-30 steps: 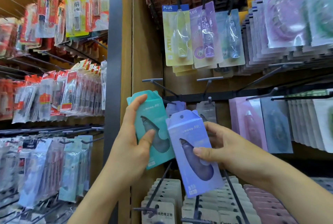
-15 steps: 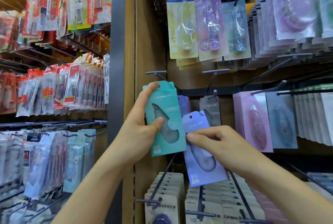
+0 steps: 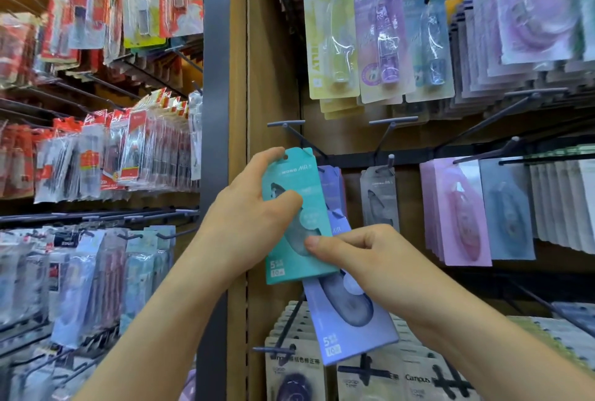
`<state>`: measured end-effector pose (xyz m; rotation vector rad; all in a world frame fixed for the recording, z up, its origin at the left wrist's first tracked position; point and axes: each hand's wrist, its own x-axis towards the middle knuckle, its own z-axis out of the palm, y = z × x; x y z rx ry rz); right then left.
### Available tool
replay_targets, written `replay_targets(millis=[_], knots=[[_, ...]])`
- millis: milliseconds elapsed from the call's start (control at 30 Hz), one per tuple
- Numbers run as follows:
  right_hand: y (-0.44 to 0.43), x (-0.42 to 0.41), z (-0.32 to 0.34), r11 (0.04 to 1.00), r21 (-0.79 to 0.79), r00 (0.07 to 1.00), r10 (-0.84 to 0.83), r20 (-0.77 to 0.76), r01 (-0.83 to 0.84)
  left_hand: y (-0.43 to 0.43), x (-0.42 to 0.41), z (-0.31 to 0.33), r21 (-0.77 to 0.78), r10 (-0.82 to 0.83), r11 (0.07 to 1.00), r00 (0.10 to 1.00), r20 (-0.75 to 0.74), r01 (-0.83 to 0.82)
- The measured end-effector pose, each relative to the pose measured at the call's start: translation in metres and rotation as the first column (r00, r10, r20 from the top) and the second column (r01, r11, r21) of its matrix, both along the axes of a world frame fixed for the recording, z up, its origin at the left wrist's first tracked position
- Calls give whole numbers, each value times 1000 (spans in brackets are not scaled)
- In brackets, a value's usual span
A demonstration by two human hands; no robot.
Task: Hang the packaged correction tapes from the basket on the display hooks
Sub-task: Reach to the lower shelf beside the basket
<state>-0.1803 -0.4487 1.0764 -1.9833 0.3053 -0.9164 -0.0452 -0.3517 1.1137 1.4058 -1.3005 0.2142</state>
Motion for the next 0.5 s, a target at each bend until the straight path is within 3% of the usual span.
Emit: replay_targets(millis=[267,333,433,500], knots=[[5,-2,-1,994,32,989,-103,103,100,3,-8,13,68,200,974,961,190,-216],[8,-2,-1,996,32,990,-82,112,79,2,-7,13,50,298,944,909,290,-325],[13,-2,-2,995,-2,986,-101,134,102,3,-8,18,-81,444,880,749,491,-469],[15,-4,-1,990,-19,977,-138,160,143,3,-8,25,-109,446,884,749,490,-455]])
